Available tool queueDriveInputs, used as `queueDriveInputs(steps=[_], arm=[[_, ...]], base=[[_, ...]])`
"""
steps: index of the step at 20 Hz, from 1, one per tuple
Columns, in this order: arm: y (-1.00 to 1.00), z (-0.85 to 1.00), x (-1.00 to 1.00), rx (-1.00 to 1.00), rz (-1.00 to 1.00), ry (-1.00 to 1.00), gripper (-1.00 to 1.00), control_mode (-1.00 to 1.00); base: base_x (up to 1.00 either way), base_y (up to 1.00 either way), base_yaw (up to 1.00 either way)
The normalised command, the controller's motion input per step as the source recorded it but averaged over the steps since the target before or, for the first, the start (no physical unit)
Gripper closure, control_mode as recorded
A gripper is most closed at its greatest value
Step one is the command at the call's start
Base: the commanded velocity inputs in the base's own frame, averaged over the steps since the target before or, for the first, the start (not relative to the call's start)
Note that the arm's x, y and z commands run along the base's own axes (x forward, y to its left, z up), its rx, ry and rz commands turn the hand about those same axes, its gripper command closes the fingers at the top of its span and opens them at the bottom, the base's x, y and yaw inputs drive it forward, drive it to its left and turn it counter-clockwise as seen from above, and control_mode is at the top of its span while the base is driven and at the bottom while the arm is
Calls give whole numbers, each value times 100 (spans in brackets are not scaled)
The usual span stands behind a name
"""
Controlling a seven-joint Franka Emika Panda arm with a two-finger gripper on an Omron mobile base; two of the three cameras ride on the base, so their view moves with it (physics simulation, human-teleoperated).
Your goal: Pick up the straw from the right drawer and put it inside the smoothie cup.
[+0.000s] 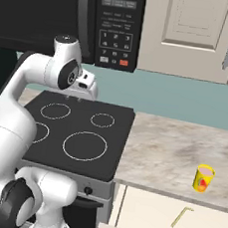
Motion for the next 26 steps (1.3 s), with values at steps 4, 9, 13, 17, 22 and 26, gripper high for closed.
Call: queueDriveInputs(steps=[4,9,13,17,22,26], arm=[[0,0,-19,0,0,0,-100,-100],[3,-16,-28,-3,0,1,-100,-100],[1,-49,-47,-2,-1,0,-100,-100],[0,-35,-56,0,-4,-2,-100,-100],[-5,-16,-48,0,-5,-9,-100,-100],[-16,-8,-58,0,-5,-6,-100,-100]], base=[[0,0,0],[0,0,0],[0,0,0],[0,0,0],[0,0,0],[0,0,0]])
